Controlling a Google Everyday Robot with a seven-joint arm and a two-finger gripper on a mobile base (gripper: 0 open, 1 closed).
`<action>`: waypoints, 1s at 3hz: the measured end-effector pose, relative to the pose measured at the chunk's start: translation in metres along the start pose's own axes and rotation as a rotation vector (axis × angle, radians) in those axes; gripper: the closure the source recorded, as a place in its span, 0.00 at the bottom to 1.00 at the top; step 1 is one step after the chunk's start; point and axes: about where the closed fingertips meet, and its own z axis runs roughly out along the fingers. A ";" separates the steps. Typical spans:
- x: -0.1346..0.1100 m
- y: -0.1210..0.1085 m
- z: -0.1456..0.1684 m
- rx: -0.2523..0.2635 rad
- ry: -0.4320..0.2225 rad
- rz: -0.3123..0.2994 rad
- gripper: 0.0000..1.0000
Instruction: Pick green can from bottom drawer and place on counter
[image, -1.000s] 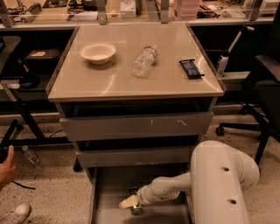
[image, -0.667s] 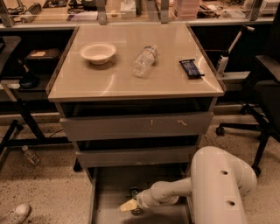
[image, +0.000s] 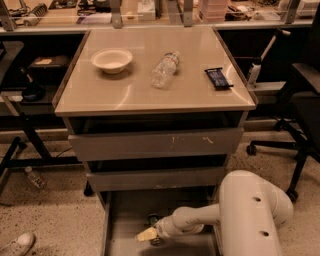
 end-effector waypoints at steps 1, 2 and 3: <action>-0.005 -0.011 0.011 0.018 -0.011 -0.001 0.00; -0.008 -0.022 0.022 0.045 -0.021 -0.009 0.00; -0.003 -0.029 0.032 0.077 -0.020 -0.008 0.19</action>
Offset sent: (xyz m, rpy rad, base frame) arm 0.0314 -0.0047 -0.0381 -0.0558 -0.0630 -0.0303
